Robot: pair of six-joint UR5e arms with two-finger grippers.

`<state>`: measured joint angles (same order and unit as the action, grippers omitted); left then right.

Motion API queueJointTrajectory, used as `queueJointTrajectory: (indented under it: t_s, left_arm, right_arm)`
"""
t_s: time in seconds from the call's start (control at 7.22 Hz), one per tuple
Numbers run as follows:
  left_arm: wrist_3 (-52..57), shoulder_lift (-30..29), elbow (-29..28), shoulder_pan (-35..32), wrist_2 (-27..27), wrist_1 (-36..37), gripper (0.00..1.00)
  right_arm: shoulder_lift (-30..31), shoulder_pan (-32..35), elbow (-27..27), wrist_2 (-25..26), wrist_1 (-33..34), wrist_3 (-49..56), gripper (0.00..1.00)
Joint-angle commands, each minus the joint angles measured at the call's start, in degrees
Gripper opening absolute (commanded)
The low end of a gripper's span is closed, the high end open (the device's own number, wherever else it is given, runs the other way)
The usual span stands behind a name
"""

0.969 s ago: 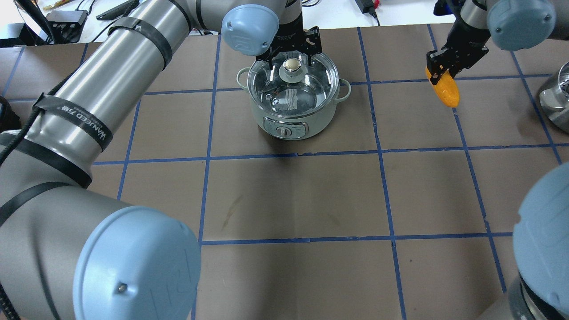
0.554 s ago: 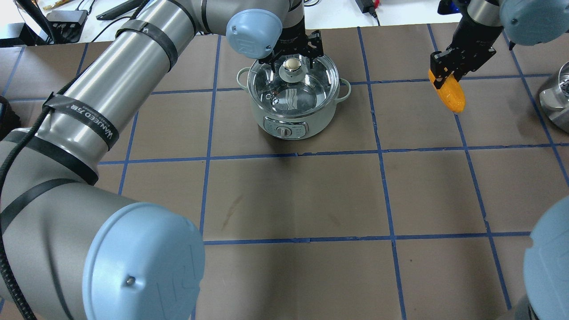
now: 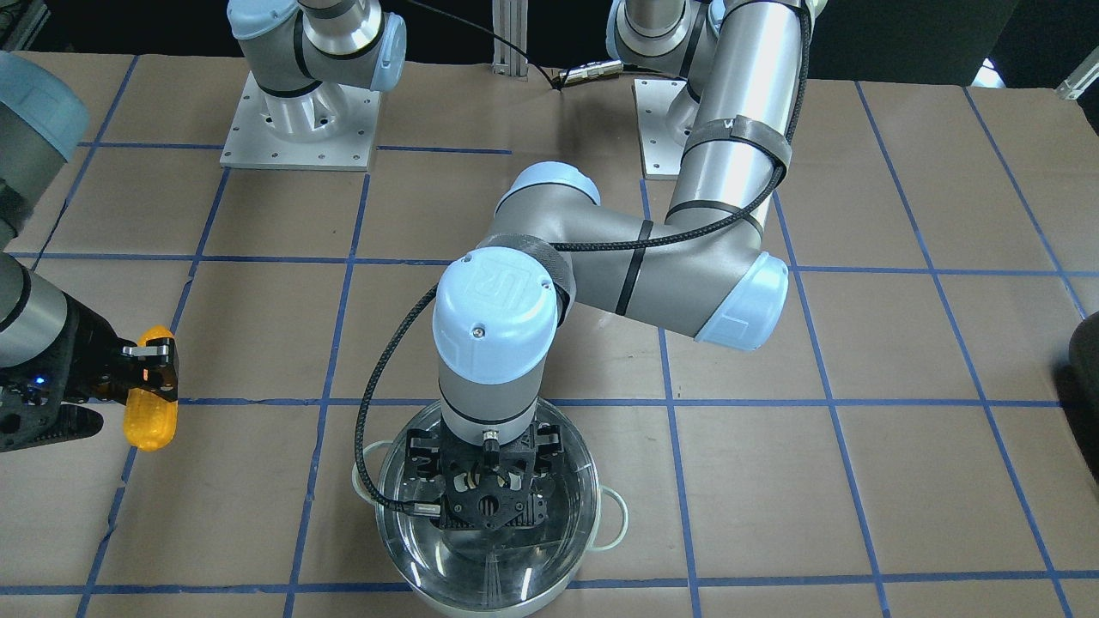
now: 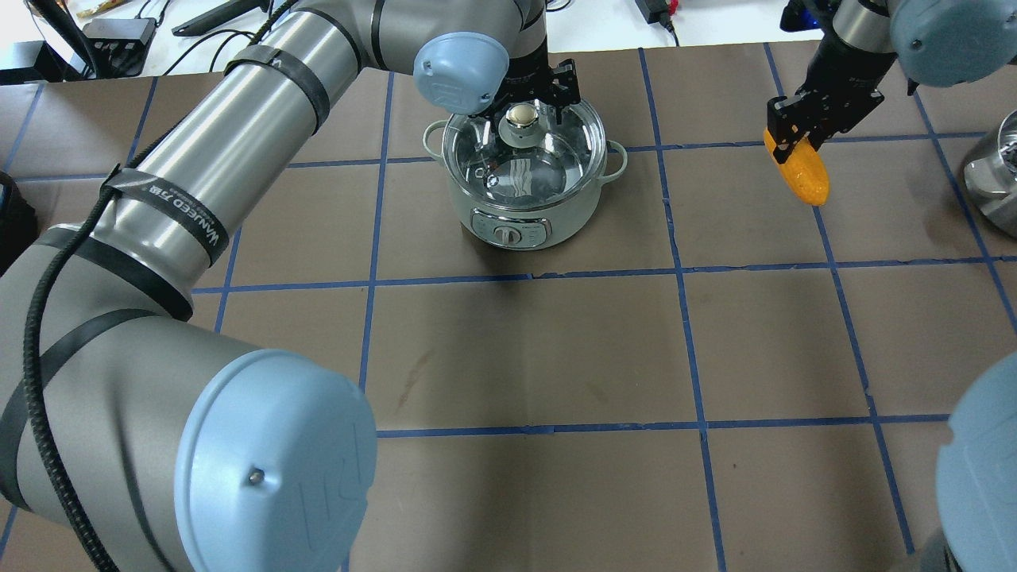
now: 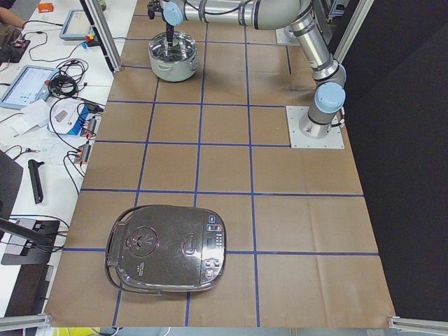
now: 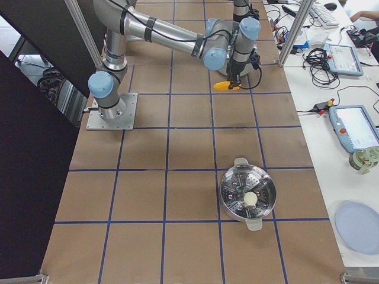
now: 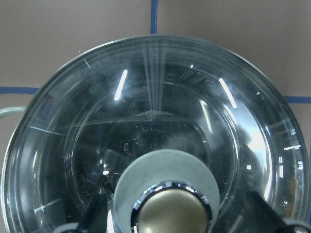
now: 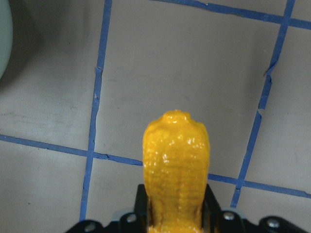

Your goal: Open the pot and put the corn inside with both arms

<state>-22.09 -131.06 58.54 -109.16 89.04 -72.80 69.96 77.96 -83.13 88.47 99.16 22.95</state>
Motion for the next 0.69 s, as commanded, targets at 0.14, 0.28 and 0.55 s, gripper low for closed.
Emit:
queueJointTrajectory:
  t_s: [0.14,0.28,0.55]
  left_arm:
    - [0.1,0.6,-0.3,0.0,-0.3,0.1,0.51]
    - [0.0,0.8,-0.2,0.0,-0.3,0.1,0.18]
    - [0.1,1.2,-0.2,0.0,-0.1,-0.1,0.09]
  right_arm:
    - [-0.1,0.0,0.0,-0.1,0.1,0.0,0.06]
    - [-0.1,0.0,0.0,-0.1,0.1,0.0,0.06]
    - [-0.1,0.0,-0.1,-0.1,0.1,0.0,0.06]
